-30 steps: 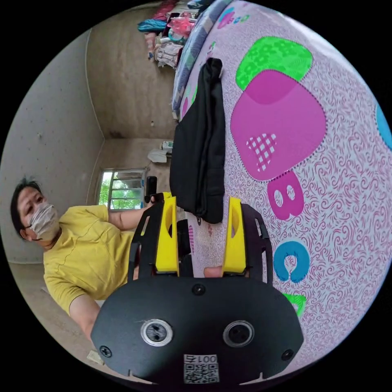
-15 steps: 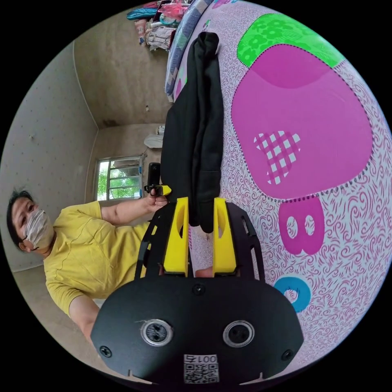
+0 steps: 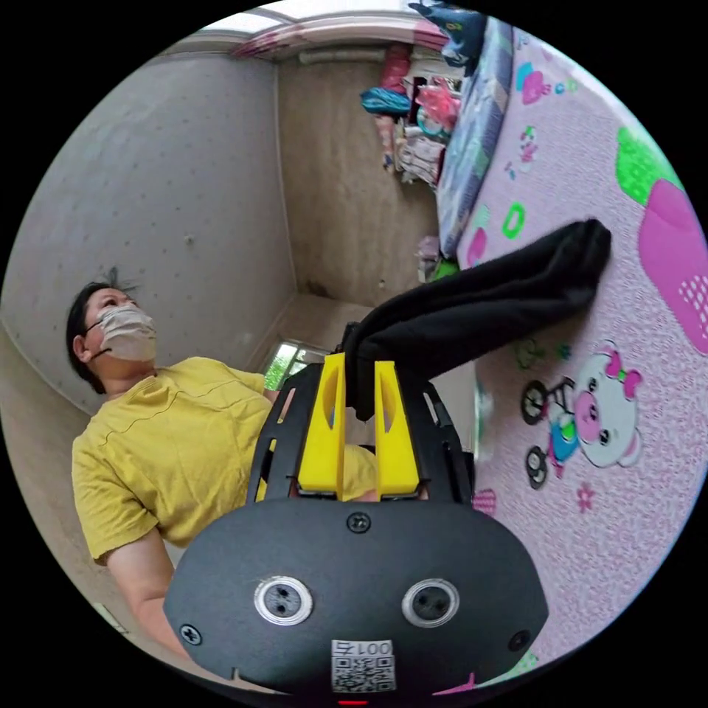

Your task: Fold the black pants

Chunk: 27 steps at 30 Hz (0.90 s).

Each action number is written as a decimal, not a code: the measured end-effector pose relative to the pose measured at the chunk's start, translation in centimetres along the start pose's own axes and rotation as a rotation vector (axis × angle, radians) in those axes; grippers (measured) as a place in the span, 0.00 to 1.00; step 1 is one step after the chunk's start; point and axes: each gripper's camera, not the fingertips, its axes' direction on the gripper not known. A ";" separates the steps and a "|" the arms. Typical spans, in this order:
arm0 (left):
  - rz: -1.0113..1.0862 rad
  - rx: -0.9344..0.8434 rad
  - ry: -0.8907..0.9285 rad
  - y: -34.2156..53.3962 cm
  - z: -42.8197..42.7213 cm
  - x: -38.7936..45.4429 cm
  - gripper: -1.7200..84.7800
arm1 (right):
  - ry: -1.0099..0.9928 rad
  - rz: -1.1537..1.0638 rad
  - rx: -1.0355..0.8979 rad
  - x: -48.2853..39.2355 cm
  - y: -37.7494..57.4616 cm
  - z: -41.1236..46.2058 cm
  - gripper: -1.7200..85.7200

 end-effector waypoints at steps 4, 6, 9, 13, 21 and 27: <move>0.000 0.049 0.012 5.5 -3.8 6.8 0.06 | -0.059 -0.059 0.012 -3.0 -0.9 4.3 0.09; -0.007 0.105 0.025 9.2 -6.9 10.8 0.06 | -0.064 -0.080 -0.010 -4.1 -1.9 6.7 0.09; 0.012 0.169 0.039 13.5 -11.4 15.6 0.06 | -0.082 -0.121 -0.056 -5.9 -4.3 11.6 0.09; 0.058 0.235 0.057 18.0 -17.6 21.4 0.06 | -0.089 -0.192 -0.100 -8.6 -8.4 19.4 0.09; 0.289 0.247 -0.044 24.5 -32.6 36.7 0.06 | -0.069 -0.257 -0.062 -12.4 -13.9 33.7 0.09; 0.315 0.218 -0.067 27.4 -40.0 46.7 0.06 | -0.063 -0.228 -0.052 -13.3 -17.5 41.4 0.09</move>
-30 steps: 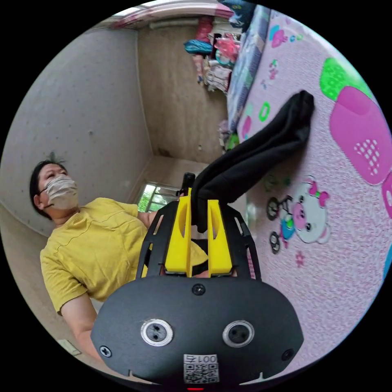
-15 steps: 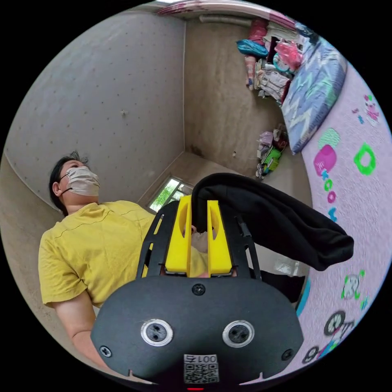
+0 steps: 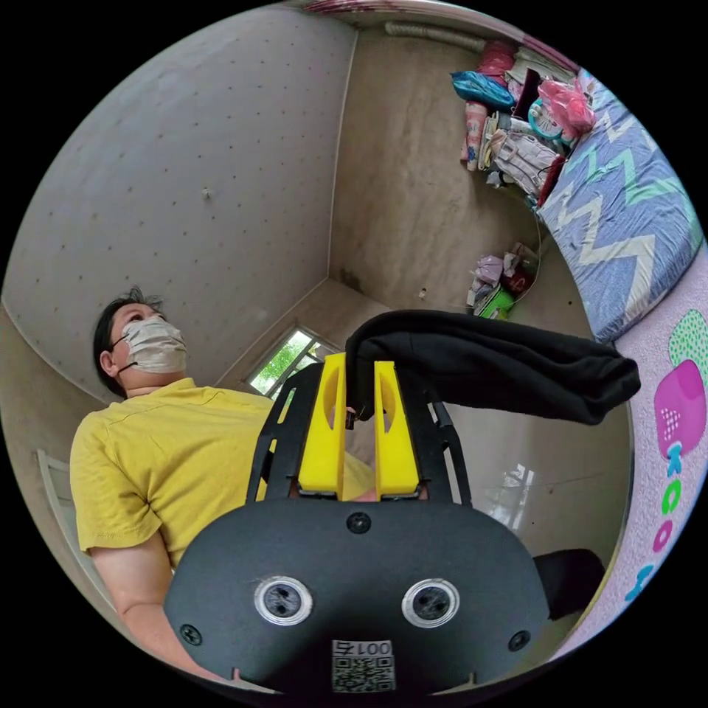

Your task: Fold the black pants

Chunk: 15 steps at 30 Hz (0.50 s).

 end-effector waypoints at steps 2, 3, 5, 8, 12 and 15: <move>-0.013 -0.002 0.012 -0.8 -1.6 2.3 0.06 | 0.000 0.012 0.002 0.6 -1.4 1.5 0.09; -0.020 -0.004 0.016 -1.5 -2.5 3.7 0.06 | 0.003 0.015 0.003 1.2 -2.4 2.4 0.09; -0.035 -0.005 0.025 -2.8 -3.7 5.6 0.06 | 0.011 0.014 0.005 2.1 -4.2 3.5 0.09; -0.067 -0.009 0.036 -5.8 -5.3 8.7 0.06 | 0.015 0.011 0.028 4.1 -7.5 4.9 0.09; -0.086 -0.026 0.016 -11.8 -7.3 14.3 0.06 | 0.007 0.023 0.088 6.7 -13.0 6.5 0.09; -0.039 -0.040 0.013 -16.7 -9.1 19.0 0.06 | 0.009 0.003 0.093 7.6 -17.7 7.9 0.09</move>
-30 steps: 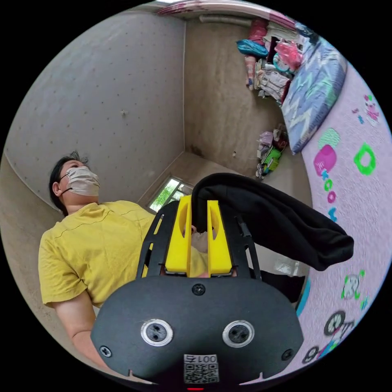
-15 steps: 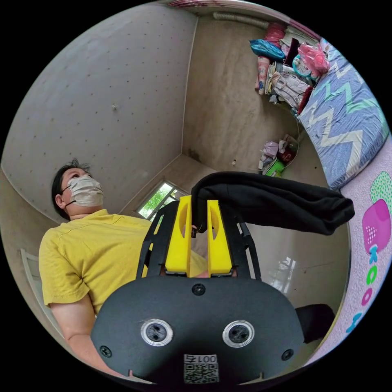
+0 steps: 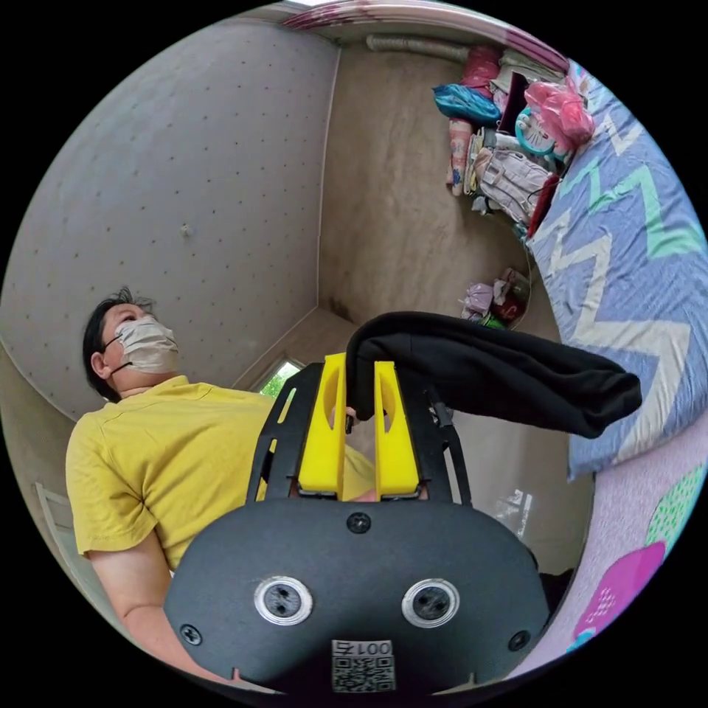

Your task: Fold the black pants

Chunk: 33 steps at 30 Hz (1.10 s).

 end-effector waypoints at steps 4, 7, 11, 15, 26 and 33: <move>0.045 0.009 0.010 -5.3 -2.2 5.7 0.06 | 0.021 -0.043 -0.008 0.4 -6.6 2.6 0.09; 0.075 -0.004 0.043 -10.0 -3.8 9.9 0.06 | 0.027 -0.074 0.015 0.8 -10.8 4.4 0.09; 0.084 -0.066 0.063 -18.1 -5.3 13.8 0.06 | 0.062 -0.061 0.063 3.1 -15.2 6.3 0.09; 0.106 -0.214 0.043 -28.8 -5.3 16.1 0.06 | 0.154 -0.033 0.175 6.9 -20.1 8.2 0.09; 0.391 -0.535 0.065 -58.9 -4.5 23.8 0.06 | 0.393 -0.122 0.459 13.3 -35.7 16.6 0.08; 0.194 -0.823 -0.164 -65.7 -1.8 13.5 0.07 | 0.413 0.279 0.564 31.0 -31.9 24.7 0.08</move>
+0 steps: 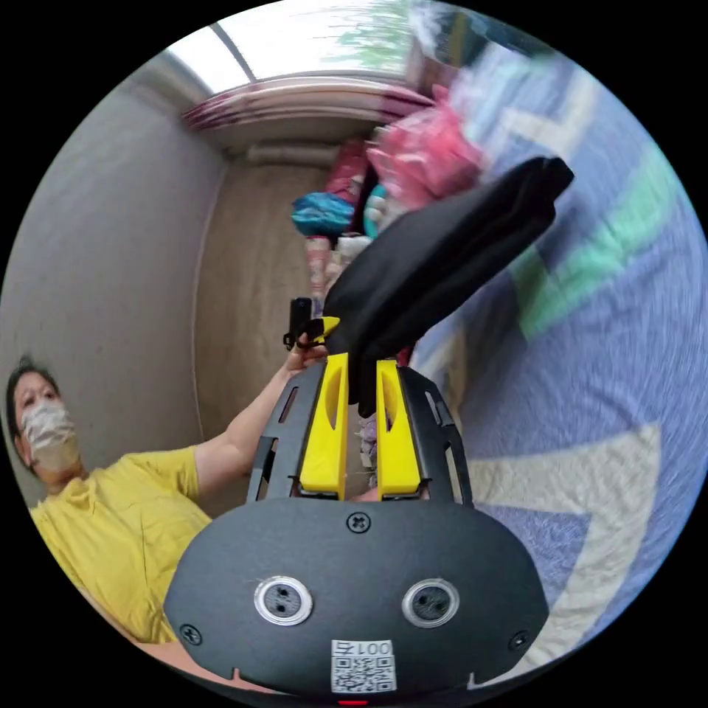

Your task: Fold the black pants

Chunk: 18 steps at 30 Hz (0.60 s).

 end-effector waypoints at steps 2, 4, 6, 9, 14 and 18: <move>-0.157 -0.084 -0.047 0.5 2.0 -4.2 0.06 | 0.048 0.154 -0.007 3.8 1.8 2.2 0.08; -0.252 -0.167 -0.086 1.3 3.4 -6.8 0.06 | 0.086 0.176 -0.034 4.9 3.2 4.2 0.08; -0.234 -0.072 0.008 1.8 2.2 -7.5 0.05 | 0.089 0.147 -0.035 4.4 3.4 4.7 0.08; -0.193 -0.039 0.020 1.1 0.6 -7.2 0.04 | 0.109 0.111 -0.055 3.9 3.4 5.5 0.08; -0.288 -0.030 0.005 1.0 1.0 -9.9 0.03 | 0.125 0.205 -0.069 6.2 5.8 7.2 0.09; -0.344 0.070 0.094 2.8 1.5 -12.8 0.02 | 0.068 0.289 -0.042 8.7 9.6 6.7 0.10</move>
